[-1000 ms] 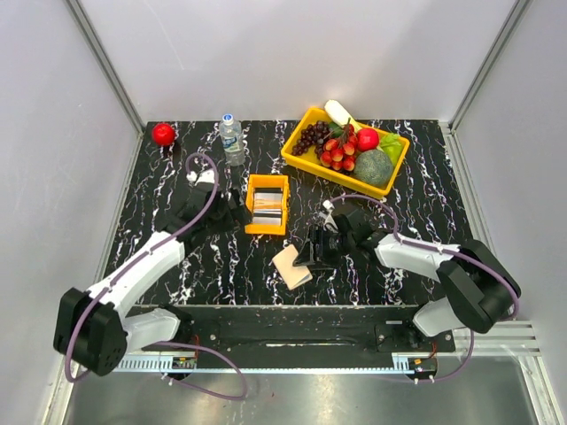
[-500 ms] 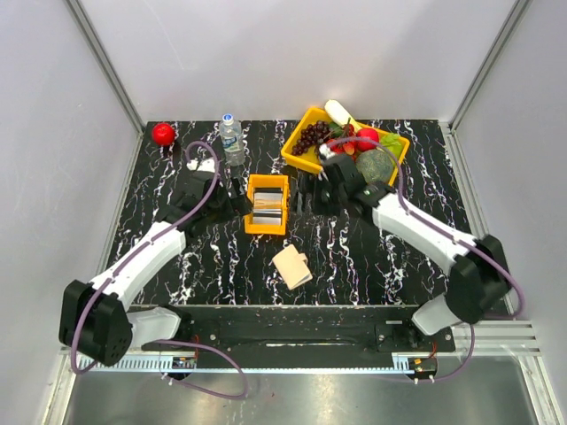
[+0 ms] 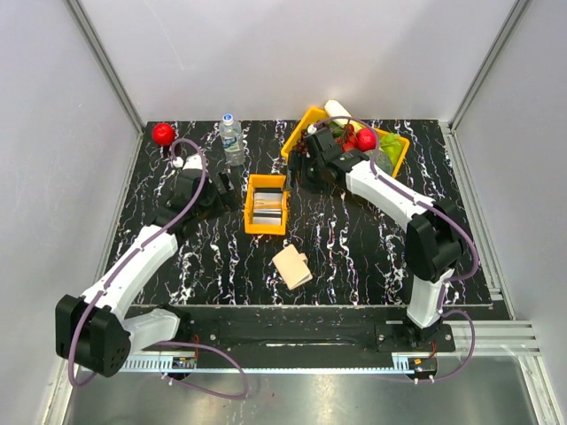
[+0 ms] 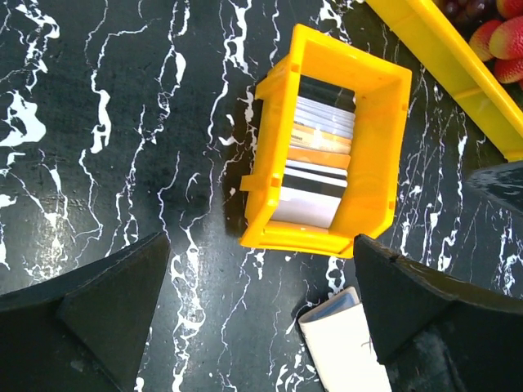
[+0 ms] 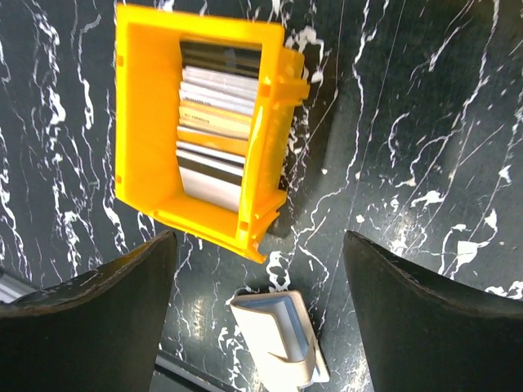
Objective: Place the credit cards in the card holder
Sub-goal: Move the storage box to the center of the board.
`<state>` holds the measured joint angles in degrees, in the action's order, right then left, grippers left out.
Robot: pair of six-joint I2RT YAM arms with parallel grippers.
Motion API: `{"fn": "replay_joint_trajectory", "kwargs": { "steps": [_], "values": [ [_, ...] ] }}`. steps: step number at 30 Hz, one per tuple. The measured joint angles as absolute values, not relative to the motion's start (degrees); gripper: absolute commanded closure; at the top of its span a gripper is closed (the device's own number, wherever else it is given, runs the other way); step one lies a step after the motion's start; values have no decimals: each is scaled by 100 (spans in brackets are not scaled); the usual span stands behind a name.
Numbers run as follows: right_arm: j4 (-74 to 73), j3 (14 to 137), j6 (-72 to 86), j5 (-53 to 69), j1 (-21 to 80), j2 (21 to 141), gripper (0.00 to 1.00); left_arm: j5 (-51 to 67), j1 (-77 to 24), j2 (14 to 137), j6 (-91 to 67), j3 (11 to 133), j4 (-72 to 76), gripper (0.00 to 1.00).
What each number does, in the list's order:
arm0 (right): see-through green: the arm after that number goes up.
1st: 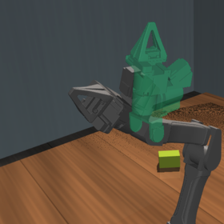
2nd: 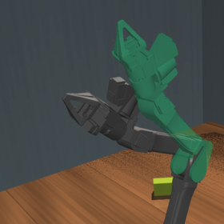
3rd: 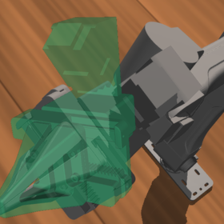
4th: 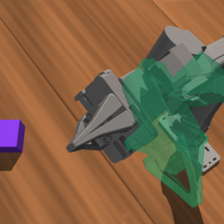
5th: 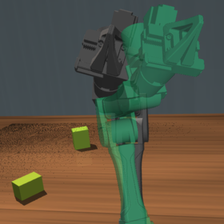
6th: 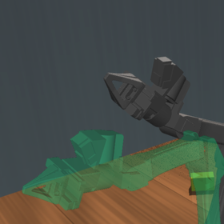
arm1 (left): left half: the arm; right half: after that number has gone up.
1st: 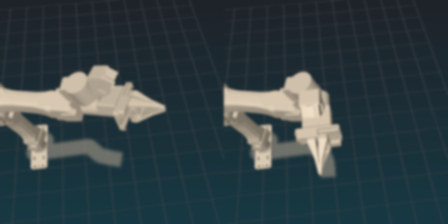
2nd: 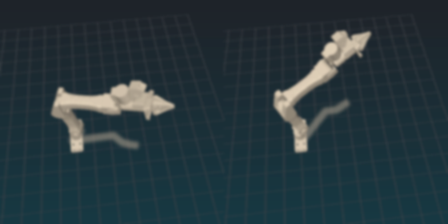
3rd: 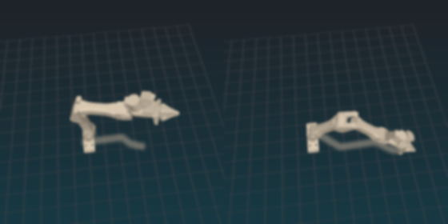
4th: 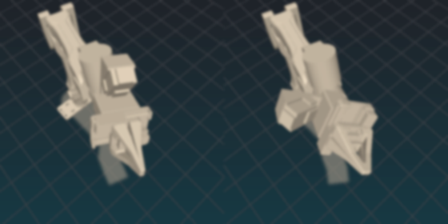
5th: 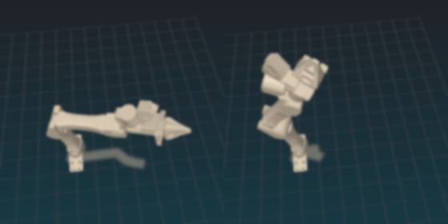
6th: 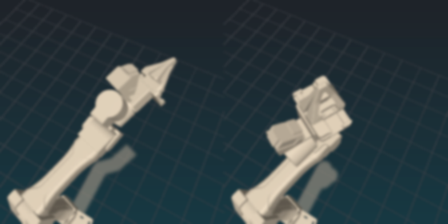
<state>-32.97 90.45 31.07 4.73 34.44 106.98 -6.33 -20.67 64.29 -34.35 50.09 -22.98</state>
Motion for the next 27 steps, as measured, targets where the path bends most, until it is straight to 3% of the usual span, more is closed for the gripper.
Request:
{"fn": "replay_joint_trajectory", "kwargs": {
  "steps": [10, 18, 27],
  "values": [
    [-3299, 9570, 3129, 19, 3444, 10798, 14, -425, -1625, 7015, -3234, 5457, -2051, 1],
    [-3288, 9889, 3269, -12, 3444, 11601, 19, 329, -1466, 7992, -3083, 5485, -1726, 1],
    [-3218, 9891, 3376, -58, 3444, 12140, 22, 897, -1468, 8064, -3087, 5059, -1330, 1]
  ]
}}
